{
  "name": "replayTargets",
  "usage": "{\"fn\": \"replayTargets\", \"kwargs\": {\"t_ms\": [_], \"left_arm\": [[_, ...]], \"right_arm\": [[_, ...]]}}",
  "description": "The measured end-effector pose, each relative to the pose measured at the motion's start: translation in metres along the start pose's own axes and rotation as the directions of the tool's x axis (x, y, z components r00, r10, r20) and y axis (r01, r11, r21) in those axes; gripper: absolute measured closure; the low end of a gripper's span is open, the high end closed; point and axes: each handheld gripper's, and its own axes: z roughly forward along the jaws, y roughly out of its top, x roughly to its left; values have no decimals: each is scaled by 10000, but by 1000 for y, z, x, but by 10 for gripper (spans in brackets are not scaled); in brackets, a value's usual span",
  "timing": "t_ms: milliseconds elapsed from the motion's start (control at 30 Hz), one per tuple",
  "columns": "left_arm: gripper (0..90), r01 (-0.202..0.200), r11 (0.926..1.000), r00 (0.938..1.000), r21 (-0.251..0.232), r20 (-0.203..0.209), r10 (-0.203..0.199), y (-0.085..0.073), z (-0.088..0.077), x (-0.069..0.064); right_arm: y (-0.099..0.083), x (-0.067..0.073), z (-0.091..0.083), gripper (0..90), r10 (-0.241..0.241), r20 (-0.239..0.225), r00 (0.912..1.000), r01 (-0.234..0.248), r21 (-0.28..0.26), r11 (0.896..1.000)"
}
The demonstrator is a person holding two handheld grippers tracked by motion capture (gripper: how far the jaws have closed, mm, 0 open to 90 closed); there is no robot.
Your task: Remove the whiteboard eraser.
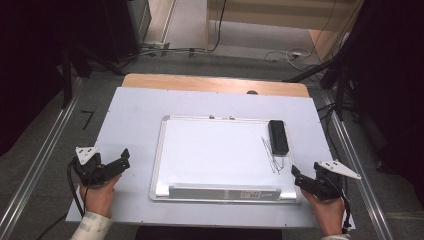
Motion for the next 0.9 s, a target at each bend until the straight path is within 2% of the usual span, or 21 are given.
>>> {"fn": "replayTargets", "kwargs": {"t_ms": [167,300,367,500,767,900], "left_arm": [[0,-195,9996,9996,-221,-190,191,-1,-1,-2],[0,-271,9991,9992,-322,-294,261,-1,-1,-4],[0,-340,9991,9990,-267,-309,332,-2,0,-4],[0,-404,9989,9988,-225,-296,398,-2,1,-6],[0,-358,9992,9989,-184,-322,352,-2,2,-4],[0,-362,9992,9988,-176,-337,356,-3,2,-4]], "right_arm": [[5,-1,3,175,25,18,10000,-25,-87,10000],[11,1,11,175,-129,73,9999,129,-18,9999],[13,2,13,175,-143,64,9999,144,-35,9999],[25,10,22,175,-303,31,9995,304,-171,9994],[41,25,47,175,-660,61,9978,661,-95,9978],[48,29,57,175,-581,6,9983,581,-111,9983]]}}
